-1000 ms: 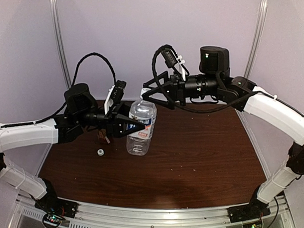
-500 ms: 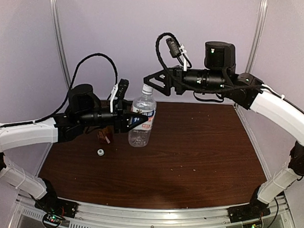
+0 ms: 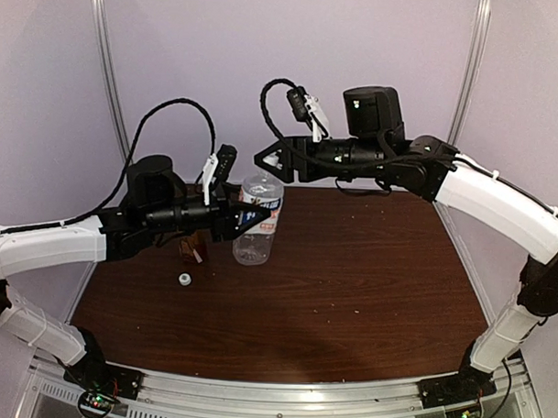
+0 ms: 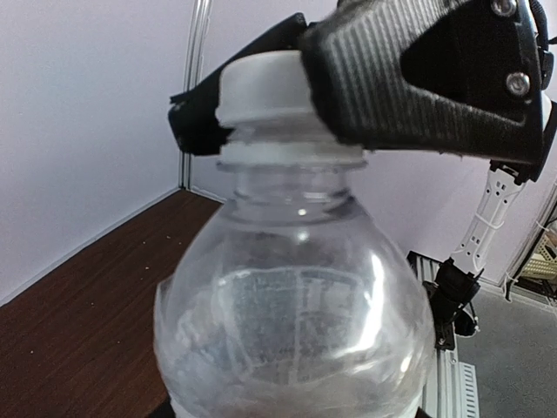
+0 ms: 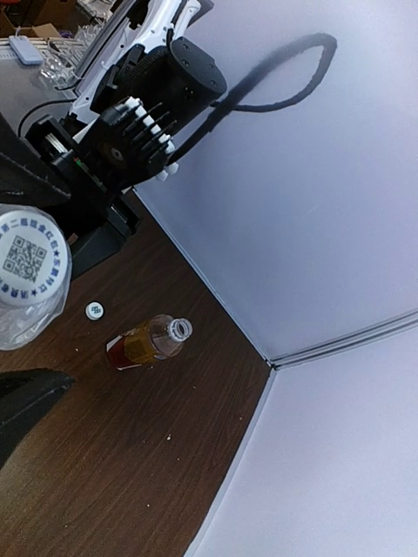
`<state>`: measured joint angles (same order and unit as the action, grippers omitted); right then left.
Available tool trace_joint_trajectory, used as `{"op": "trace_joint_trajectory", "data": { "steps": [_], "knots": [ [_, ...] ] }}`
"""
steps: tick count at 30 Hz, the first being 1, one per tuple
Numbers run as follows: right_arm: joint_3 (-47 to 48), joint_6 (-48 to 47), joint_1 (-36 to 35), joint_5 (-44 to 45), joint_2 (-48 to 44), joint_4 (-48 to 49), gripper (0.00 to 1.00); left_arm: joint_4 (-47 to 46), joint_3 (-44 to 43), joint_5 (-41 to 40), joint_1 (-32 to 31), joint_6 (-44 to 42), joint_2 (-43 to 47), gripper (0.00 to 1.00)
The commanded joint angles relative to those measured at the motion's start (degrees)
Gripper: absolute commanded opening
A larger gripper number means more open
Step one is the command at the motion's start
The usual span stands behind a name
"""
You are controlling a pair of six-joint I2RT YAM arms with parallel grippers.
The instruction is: Unscrew the bottle caps
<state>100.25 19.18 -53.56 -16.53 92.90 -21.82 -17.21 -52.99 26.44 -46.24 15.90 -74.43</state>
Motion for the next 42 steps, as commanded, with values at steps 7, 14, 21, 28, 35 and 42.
{"op": "trace_joint_trajectory", "data": {
  "steps": [7, 14, 21, 28, 35, 42],
  "knots": [
    [1.0, 0.7, -0.4, -1.0, 0.5, 0.8, 0.47, -0.8, -1.3, -1.5, -0.1, -1.2, 1.5, 0.35],
    [-0.1, -0.1, -0.4, -2.4, 0.0, 2.2, 0.3, -0.8, -1.2, -1.7, -0.2, -1.2, 1.6, 0.34],
    [-4.0, -5.4, 0.5, -7.3, -2.5, 5.9, 0.11, -1.7, -0.7, 1.6, -0.1, -1.8, 2.6, 0.34],
    [-6.9, -15.6, 4.1, -32.5, -3.1, 9.0, 0.07, -7.6, -0.5, 22.9, -0.1, -0.8, 3.0, 0.34],
    [-5.2, -22.8, 5.6, -48.9, -0.2, 5.1, 0.16, -18.1, 0.6, 35.0, -0.2, 8.1, 1.5, 0.34],
    [-5.9, -21.2, 5.7, -46.5, -1.0, 6.3, 0.2, -20.5, 1.4, 33.9, -0.2, 9.4, 1.1, 0.34]
  ]
}}
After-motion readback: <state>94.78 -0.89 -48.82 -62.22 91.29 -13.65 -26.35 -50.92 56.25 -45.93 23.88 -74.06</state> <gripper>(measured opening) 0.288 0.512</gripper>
